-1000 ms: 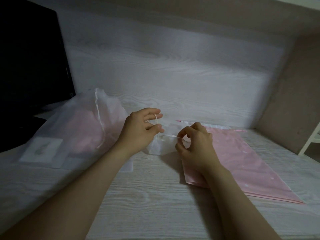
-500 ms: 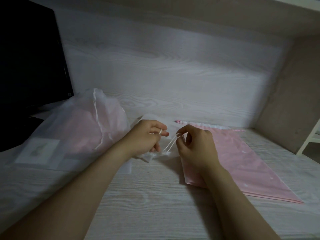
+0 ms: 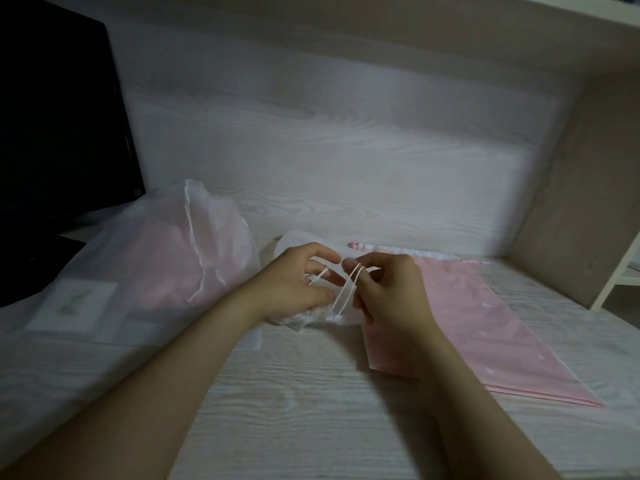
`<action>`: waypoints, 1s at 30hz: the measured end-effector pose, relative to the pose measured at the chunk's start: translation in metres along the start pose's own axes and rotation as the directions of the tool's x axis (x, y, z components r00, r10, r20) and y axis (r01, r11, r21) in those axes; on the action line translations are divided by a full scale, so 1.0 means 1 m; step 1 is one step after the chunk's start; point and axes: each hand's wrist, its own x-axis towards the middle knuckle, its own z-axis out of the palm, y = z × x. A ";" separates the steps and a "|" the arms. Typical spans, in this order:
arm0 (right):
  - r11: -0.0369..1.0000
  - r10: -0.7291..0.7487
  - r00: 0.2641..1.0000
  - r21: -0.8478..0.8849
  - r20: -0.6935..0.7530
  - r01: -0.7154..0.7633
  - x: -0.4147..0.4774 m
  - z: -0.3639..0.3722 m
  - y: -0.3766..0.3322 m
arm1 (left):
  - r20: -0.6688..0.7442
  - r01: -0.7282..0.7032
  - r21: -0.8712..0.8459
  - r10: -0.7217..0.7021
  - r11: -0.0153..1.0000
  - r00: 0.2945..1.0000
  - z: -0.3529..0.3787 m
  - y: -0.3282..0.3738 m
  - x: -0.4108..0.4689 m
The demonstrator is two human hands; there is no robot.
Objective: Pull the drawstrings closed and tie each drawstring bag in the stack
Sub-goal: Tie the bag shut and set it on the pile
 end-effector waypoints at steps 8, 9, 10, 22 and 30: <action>0.967 0.107 0.994 0.233 -0.013 -0.101 -0.001 0.005 0.000 | 0.055 0.026 0.025 -0.028 0.999 0.998 0.002 0.002 -0.004; 0.963 0.112 0.994 0.246 0.019 -0.113 -0.001 0.005 0.000 | 0.071 0.028 0.031 -0.030 0.999 0.997 0.003 0.001 -0.004; 0.963 0.117 0.992 0.242 0.038 -0.122 -0.002 0.005 -0.001 | 0.080 0.022 0.039 -0.025 0.999 0.997 0.004 0.000 -0.004; 0.943 0.152 0.978 0.274 0.145 -0.188 0.000 0.013 0.001 | 0.105 -0.241 0.114 0.230 0.964 0.968 0.013 0.011 -0.011; 0.817 0.234 0.965 0.514 0.117 -0.261 0.000 0.010 -0.008 | 0.092 -0.234 0.200 0.219 0.951 0.971 0.006 0.001 -0.007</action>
